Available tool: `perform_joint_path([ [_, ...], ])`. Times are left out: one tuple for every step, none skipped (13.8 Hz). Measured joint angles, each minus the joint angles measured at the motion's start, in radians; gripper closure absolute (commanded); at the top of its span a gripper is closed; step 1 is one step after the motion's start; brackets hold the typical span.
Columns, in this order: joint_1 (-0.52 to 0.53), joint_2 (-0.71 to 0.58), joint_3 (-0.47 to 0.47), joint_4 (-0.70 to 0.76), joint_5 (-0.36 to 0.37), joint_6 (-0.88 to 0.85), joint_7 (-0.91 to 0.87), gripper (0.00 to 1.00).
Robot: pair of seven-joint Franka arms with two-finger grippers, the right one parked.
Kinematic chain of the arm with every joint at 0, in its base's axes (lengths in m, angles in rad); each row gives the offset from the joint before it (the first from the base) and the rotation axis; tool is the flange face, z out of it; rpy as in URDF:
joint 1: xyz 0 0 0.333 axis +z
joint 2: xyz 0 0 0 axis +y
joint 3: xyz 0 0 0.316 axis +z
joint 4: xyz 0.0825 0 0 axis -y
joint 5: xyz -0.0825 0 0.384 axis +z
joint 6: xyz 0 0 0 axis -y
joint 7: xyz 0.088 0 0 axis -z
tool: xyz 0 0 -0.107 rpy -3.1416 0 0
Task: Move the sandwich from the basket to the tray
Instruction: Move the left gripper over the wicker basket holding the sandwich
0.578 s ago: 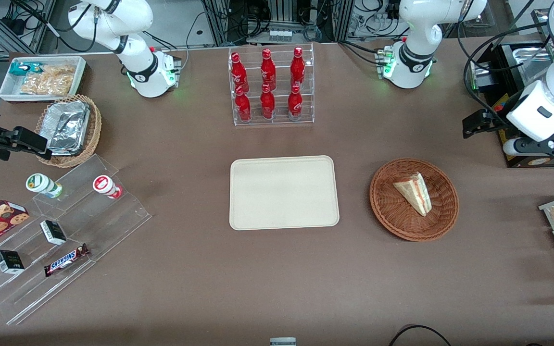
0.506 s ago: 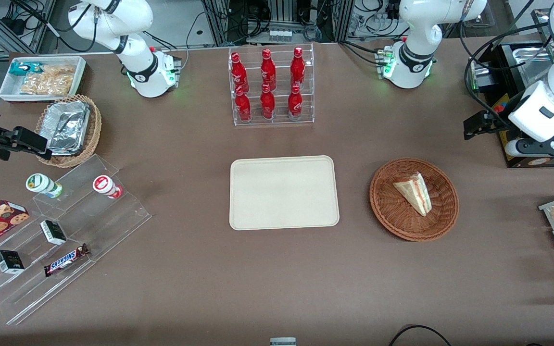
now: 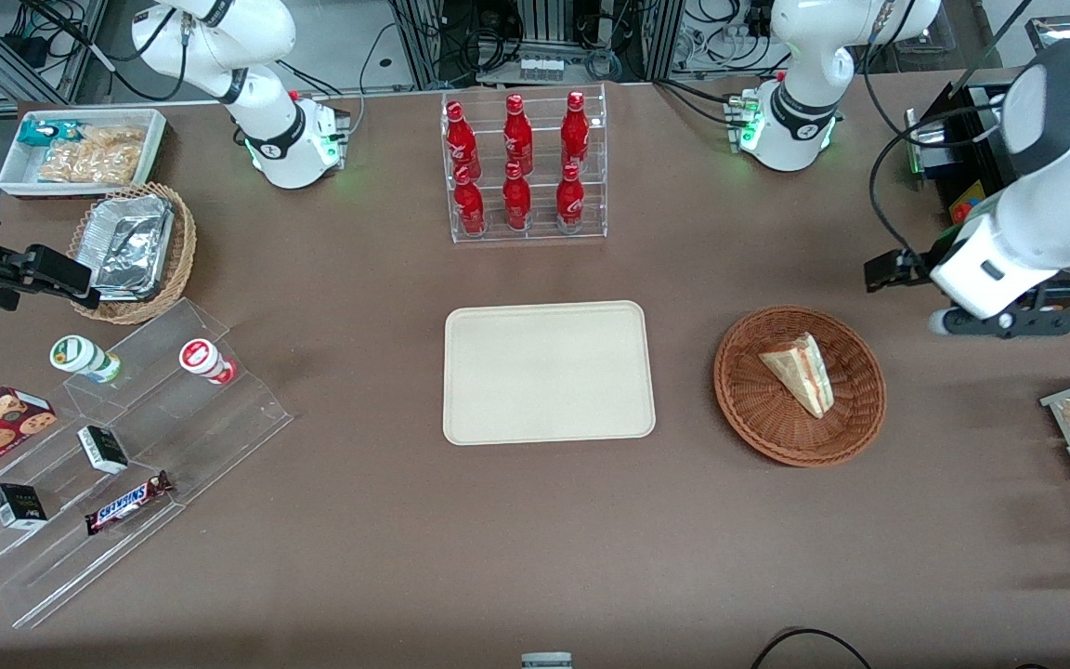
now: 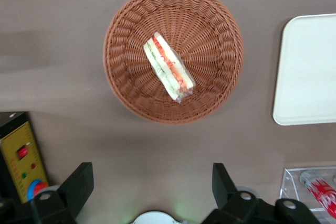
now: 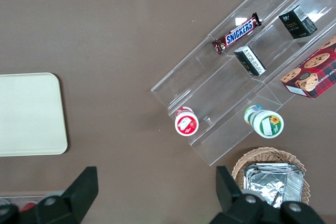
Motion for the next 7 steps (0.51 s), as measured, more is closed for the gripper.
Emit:
perform_joint_path([
  [0.0,0.012,-0.003,-0.051,0.0,0.067,0.0,0.0],
  [-0.001,0.024,-0.006,-0.104,0.0,0.143,0.0,0.0],
  [-0.001,0.033,-0.007,-0.161,0.0,0.225,0.0,0.0],
  [-0.001,0.039,-0.007,-0.216,0.0,0.302,0.001,0.0],
  [-0.001,0.041,-0.007,-0.272,0.0,0.379,0.0,0.0],
  [-0.001,0.041,-0.007,-0.324,0.0,0.453,-0.009,0.0],
  [-0.001,0.041,-0.007,-0.372,0.0,0.527,-0.05,0.0],
])
